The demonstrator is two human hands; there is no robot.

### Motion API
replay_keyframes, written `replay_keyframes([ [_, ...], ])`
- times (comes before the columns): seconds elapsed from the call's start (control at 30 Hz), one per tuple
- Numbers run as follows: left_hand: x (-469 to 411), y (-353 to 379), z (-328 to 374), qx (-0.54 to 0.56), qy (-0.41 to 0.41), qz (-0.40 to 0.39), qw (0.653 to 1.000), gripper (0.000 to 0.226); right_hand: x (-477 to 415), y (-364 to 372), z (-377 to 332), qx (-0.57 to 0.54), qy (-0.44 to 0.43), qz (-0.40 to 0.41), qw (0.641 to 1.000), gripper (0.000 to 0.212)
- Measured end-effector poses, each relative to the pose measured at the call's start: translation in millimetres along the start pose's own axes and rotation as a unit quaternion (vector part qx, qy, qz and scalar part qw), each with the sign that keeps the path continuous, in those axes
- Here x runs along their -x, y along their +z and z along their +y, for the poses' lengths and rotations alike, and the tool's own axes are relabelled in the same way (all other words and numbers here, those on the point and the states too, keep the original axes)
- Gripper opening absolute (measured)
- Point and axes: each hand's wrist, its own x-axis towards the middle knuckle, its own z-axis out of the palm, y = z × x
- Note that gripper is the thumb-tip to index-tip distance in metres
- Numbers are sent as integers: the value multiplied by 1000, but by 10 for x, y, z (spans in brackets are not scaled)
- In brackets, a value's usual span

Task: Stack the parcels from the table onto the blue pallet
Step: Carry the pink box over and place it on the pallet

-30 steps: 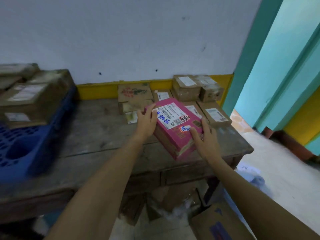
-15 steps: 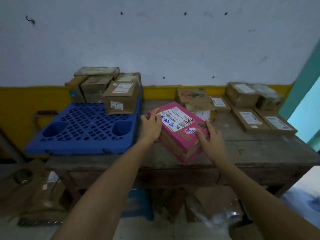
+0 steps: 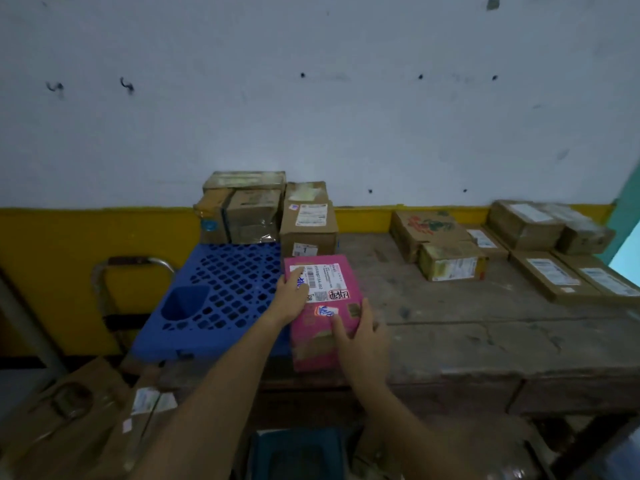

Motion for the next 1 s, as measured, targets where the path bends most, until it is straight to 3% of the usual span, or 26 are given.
replay_keyframes([
  [0.2, -210, -133, 7, -8, 32, -7, 999, 46, -190, 225, -153, 7, 6, -26, 1000, 70],
  [0.47, -570, -173, -55, -44, 59, 55, 996, 43, -610, 345, -305, 47, 20, -55, 997, 69],
  [0.73, -697, -196, -56, -34, 64, 50, 996, 40, -681, 361, -310, 46, 10, -56, 997, 70],
  [1.0, -644, -282, 38, -85, 28, 44, 995, 45, -786, 99, -220, 72, -36, -114, 990, 73],
])
